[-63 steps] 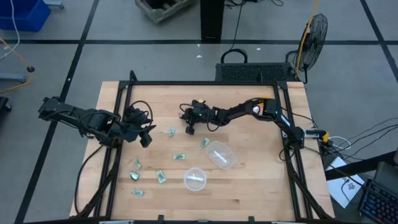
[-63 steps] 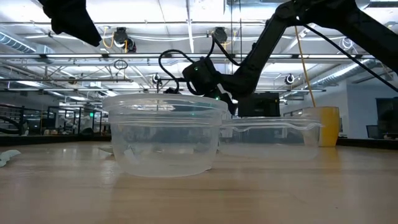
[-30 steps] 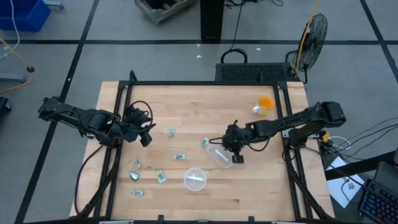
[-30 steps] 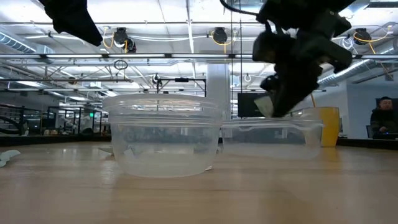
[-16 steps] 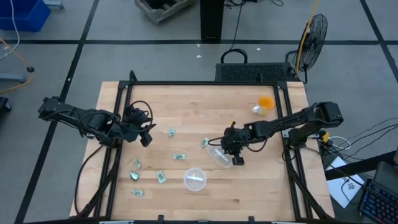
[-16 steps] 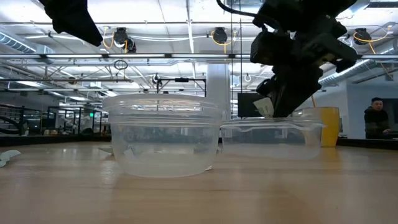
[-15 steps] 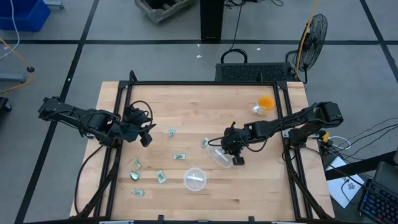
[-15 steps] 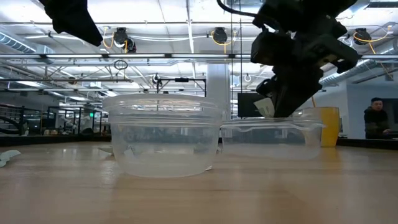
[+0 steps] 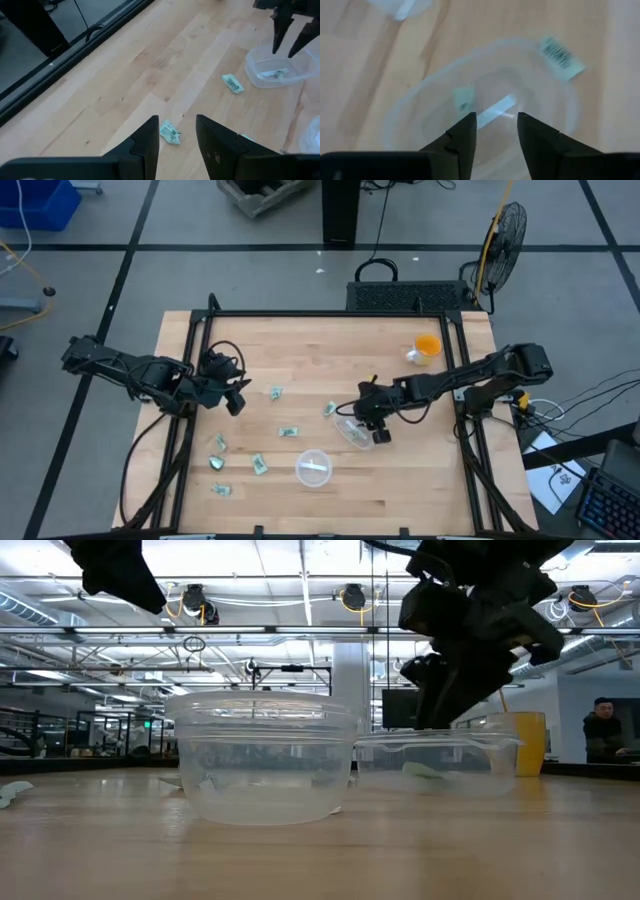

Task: Pick and place items into bin
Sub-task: Put the Stevia packet into the left transparent bin

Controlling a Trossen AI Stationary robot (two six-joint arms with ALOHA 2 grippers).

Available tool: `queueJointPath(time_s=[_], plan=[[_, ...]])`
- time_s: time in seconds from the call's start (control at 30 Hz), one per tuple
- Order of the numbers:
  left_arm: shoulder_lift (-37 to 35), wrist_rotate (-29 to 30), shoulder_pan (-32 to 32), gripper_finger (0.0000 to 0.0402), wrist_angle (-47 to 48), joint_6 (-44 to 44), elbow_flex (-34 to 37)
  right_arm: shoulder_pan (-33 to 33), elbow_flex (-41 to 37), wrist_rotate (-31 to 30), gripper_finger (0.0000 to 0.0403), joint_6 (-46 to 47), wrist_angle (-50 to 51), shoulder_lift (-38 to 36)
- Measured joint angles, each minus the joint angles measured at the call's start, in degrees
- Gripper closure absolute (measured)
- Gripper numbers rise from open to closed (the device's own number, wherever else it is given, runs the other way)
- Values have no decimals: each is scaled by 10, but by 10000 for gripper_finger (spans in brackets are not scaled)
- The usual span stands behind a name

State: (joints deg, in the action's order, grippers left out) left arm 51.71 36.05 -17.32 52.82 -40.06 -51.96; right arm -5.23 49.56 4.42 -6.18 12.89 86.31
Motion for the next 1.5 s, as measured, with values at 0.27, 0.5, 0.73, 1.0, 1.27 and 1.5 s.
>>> queueJointPath(time_s=[0.27,0.5,0.73,1.0,1.27,1.5], plan=[[36,-113,5,266,7,-10,0,0,1,-60,262,-65,-116,-55],[136,-268,-32,266,-6,-115,45,0,1,-61,262,-57,-149,-118],[241,-384,-76,266,-9,-110,63,1,1,-61,267,-82,-143,-132],[279,-491,-100,266,-4,-18,63,14,1,-61,267,-82,-107,-131],[278,-432,-129,266,49,89,63,26,1,-61,270,-81,-107,-131],[278,-450,-173,266,85,95,63,27,-26,-60,271,-83,-133,-131]])
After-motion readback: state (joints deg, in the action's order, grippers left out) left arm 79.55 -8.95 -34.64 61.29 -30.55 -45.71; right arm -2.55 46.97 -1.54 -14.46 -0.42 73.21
